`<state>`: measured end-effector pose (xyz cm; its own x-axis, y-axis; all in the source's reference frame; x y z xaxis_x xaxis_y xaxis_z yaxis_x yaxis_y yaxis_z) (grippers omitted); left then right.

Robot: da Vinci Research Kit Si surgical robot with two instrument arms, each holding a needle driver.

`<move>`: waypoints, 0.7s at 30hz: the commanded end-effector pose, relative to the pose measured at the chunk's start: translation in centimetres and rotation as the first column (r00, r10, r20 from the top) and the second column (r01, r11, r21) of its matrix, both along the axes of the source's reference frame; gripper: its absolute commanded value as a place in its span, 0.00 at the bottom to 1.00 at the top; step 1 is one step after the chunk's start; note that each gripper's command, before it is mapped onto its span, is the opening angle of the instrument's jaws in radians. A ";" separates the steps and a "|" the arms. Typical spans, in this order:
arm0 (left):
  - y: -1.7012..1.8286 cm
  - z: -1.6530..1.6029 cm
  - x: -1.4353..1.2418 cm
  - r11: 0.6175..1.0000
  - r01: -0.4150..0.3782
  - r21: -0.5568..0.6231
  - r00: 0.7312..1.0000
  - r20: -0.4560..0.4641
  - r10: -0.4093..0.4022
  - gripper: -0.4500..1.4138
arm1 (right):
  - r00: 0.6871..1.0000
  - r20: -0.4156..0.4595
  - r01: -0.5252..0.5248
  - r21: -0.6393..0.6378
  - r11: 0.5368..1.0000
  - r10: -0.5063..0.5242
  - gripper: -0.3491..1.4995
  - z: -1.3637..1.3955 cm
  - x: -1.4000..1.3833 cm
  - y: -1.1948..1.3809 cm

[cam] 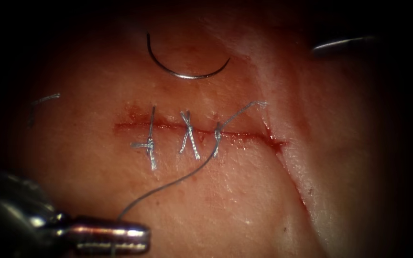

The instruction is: Wound Closure

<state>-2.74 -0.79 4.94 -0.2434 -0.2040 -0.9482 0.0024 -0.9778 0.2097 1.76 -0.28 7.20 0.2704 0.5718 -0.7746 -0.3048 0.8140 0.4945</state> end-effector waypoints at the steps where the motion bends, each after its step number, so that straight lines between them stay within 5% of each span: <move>1: 0.05 0.05 -0.06 1.000 0.000 -0.001 1.000 0.001 0.000 0.00 | 1.000 -0.027 0.010 -0.003 1.000 -0.010 0.88 -0.01 0.28 -0.11; 12: 0.63 0.05 -0.38 1.000 -0.003 -0.025 1.000 0.006 0.003 0.00 | 0.993 -0.109 0.042 -0.038 0.998 -0.046 0.72 -0.18 1.21 -0.44; 21: 1.05 0.18 -0.67 1.000 -0.005 -0.012 0.998 0.055 0.006 0.00 | 0.991 -0.125 0.036 -0.059 0.998 -0.043 0.57 -0.12 1.48 -0.67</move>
